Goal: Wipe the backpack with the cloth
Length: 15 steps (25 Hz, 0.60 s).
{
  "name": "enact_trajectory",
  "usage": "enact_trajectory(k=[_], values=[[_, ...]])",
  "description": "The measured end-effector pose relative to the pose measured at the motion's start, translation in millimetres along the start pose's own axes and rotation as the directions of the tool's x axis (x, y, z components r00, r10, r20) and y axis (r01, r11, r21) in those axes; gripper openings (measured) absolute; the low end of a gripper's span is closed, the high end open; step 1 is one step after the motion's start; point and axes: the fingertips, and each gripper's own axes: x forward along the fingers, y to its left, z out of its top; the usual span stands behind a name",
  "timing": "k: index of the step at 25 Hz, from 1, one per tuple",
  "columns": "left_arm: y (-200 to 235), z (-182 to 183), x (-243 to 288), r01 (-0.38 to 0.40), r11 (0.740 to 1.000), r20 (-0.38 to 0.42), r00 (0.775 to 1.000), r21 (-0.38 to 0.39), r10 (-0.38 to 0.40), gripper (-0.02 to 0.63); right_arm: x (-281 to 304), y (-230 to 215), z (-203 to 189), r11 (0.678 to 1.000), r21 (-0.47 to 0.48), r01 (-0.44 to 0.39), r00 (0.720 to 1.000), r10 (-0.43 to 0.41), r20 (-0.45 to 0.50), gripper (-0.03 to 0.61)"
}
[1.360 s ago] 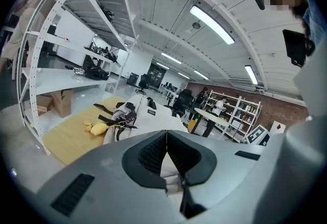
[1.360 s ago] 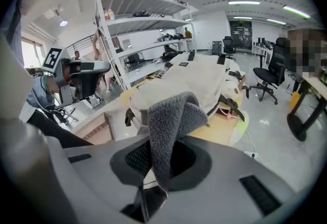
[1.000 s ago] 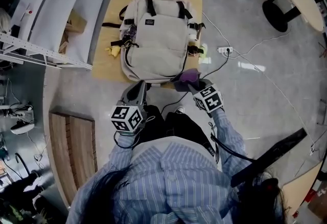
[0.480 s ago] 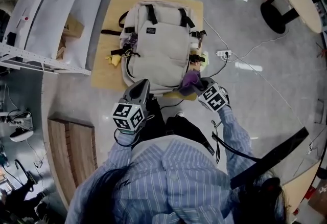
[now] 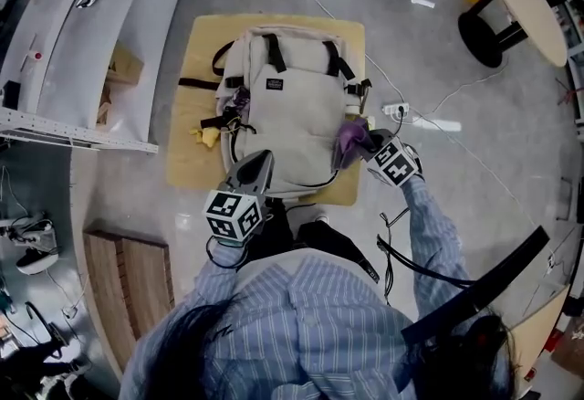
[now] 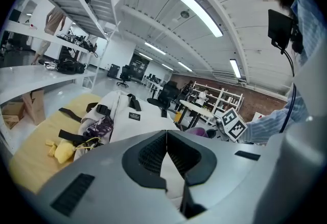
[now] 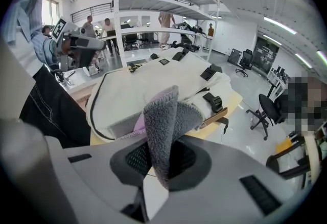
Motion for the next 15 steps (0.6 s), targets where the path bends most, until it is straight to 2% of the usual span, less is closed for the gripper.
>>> enact_trajectory(k=[8,15], values=[[22,7,2,-0.014,1.0,-0.006,1.0,-0.023,0.013,0.005,-11,-71,20,0.997,-0.004,0.071,0.997,-0.071,-0.026,0.049],[35,12,11,-0.012,1.0,-0.015,1.0,-0.024,0.011,0.005,-14,-137,36,0.985,0.073,0.156,0.988,-0.155,-0.021,0.049]])
